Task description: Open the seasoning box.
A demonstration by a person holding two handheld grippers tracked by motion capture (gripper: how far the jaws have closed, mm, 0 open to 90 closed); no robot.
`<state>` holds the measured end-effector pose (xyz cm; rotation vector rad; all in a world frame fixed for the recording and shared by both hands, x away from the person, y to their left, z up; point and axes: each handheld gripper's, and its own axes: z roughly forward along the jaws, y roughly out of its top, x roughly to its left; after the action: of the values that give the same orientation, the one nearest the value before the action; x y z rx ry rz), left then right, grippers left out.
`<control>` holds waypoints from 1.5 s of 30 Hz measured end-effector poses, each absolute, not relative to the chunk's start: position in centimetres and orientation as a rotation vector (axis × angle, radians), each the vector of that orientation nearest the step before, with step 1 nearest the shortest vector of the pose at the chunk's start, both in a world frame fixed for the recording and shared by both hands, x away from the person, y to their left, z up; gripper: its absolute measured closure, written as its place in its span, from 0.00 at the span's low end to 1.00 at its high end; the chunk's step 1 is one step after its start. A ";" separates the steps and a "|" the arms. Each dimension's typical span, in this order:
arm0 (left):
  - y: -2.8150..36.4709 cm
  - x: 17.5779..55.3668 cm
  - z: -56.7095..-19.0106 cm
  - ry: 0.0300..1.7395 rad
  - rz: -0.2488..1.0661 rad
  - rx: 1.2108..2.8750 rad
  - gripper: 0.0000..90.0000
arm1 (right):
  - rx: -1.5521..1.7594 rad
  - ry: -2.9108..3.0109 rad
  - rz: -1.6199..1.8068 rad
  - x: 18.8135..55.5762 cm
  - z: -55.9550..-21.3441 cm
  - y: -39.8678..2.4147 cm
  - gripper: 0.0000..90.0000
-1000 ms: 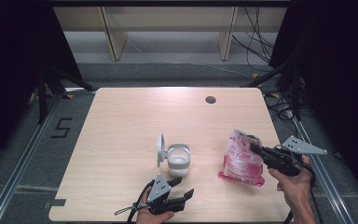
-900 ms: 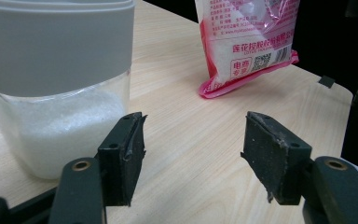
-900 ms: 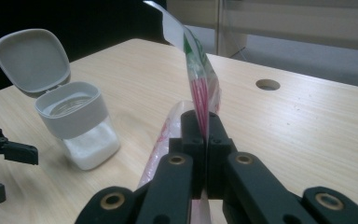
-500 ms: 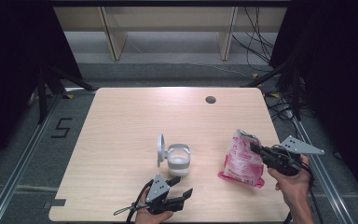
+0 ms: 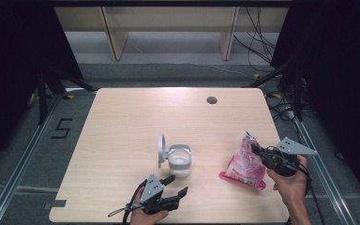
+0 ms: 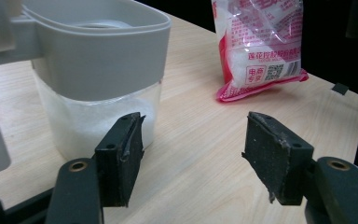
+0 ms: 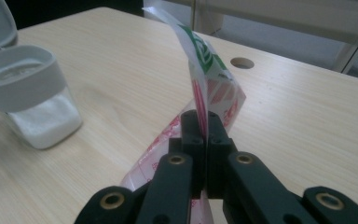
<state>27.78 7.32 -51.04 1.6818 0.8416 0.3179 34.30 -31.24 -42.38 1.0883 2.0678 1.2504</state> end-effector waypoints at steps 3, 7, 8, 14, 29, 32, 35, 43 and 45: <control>7.7 27.8 -51.0 0.852 0.327 1.689 0.39 | 1.078 2.069 1.237 34.5 -42.6 -31.3 1.00; 8.0 27.7 -50.8 0.855 0.335 1.694 0.38 | 1.124 2.071 1.198 34.5 -43.0 -31.3 1.00; 8.1 27.8 -50.9 0.851 0.333 1.691 0.38 | 1.083 2.091 1.182 34.9 -43.4 -31.6 1.00; 8.8 27.7 -50.8 0.880 0.354 1.692 0.37 | 1.134 2.065 1.160 34.8 -43.8 -31.8 1.00; 10.6 28.0 -50.3 0.905 0.389 1.671 0.35 | 1.143 2.065 1.091 35.1 -44.8 -31.8 0.92; 11.1 28.1 -50.2 0.911 0.397 1.668 0.36 | 1.151 2.061 1.088 35.2 -45.0 -31.9 0.84; 11.6 28.1 -49.9 0.920 0.408 1.654 0.36 | 1.180 2.049 1.071 35.2 -45.2 -31.8 0.80; 13.1 28.5 -49.3 0.948 0.444 1.631 0.39 | 1.229 2.016 1.078 35.0 -45.2 -32.2 0.62; 13.4 28.6 -49.1 0.940 0.458 1.632 0.40 | 1.302 1.951 1.106 34.8 -45.1 -32.0 0.57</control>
<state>28.58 13.42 -49.12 1.6317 0.9398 0.4579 34.81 -31.99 -45.12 1.3016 1.9511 1.1061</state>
